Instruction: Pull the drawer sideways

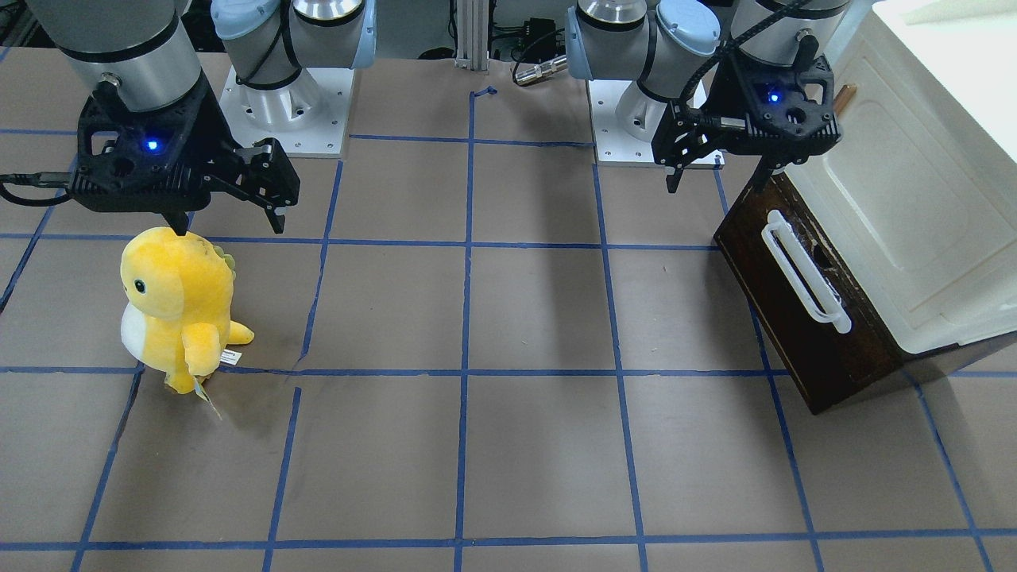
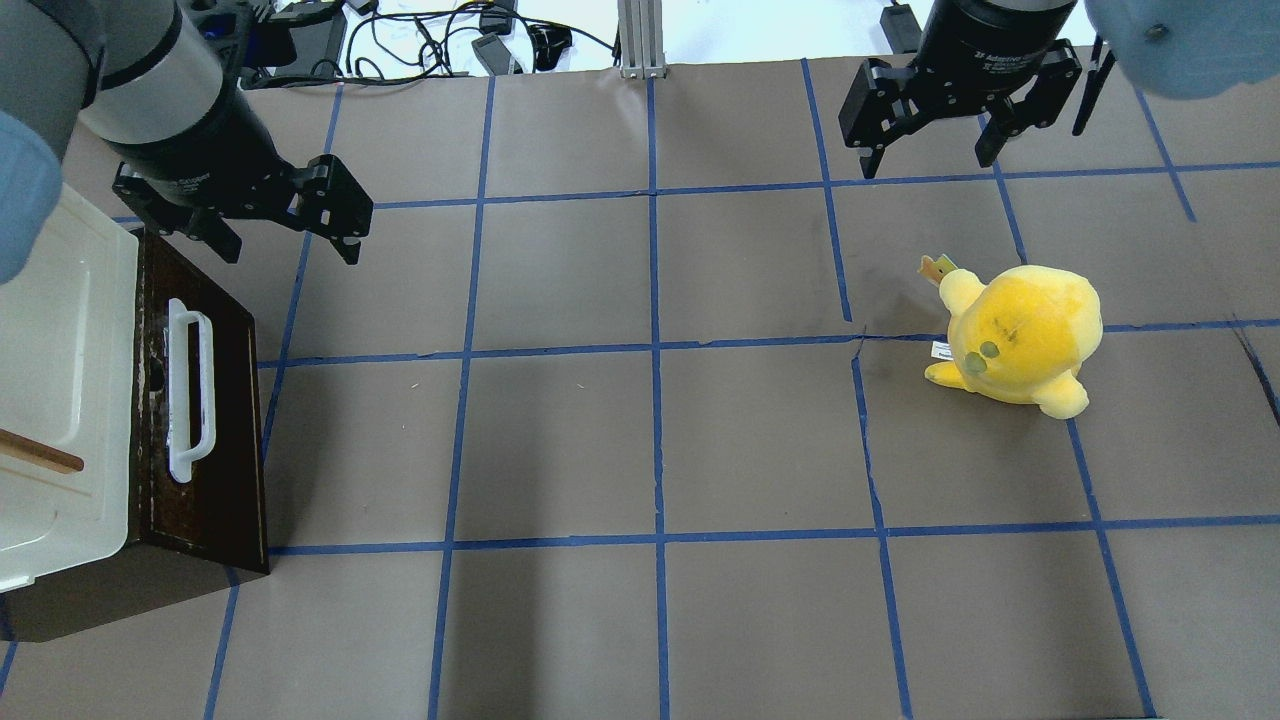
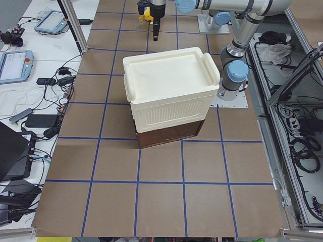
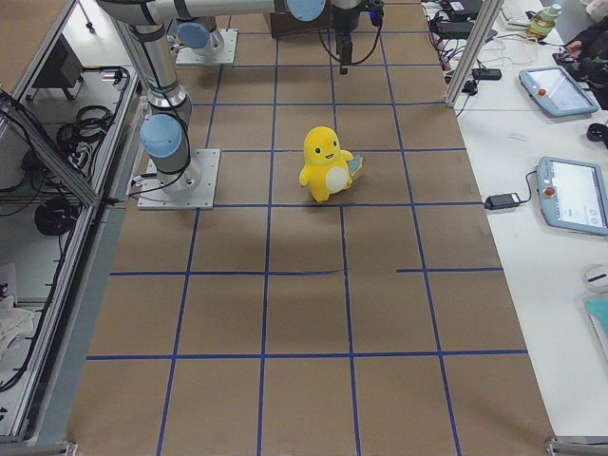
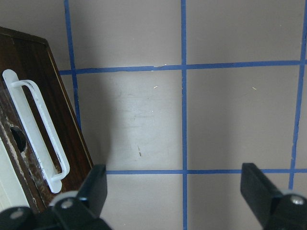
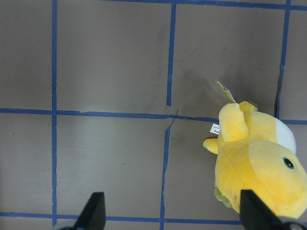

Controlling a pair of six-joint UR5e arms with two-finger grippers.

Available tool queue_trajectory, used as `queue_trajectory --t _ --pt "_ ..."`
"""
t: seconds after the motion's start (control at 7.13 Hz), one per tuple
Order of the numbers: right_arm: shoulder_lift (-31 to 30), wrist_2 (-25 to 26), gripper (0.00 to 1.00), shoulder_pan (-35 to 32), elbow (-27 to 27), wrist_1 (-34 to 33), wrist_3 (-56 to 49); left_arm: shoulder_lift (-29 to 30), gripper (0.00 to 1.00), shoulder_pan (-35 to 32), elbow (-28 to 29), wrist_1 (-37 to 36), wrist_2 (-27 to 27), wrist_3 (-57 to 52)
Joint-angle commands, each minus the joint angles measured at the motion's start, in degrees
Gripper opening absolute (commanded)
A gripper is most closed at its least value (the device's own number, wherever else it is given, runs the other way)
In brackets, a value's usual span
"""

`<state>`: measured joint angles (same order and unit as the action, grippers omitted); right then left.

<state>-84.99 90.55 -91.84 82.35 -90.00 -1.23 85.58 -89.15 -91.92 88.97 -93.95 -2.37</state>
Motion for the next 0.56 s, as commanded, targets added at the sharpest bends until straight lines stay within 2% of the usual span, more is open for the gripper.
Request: queue_trajectory --t 0.0,0.42 --pt "0.0 0.0 1.0 0.0 0.0 0.0 0.0 0.1 1.0 0.0 0.3 0.1 -0.1 0.0" --pt "0.0 0.0 1.0 0.0 0.0 0.0 0.0 -0.1 1.0 0.5 0.5 -0.2 0.0 0.0"
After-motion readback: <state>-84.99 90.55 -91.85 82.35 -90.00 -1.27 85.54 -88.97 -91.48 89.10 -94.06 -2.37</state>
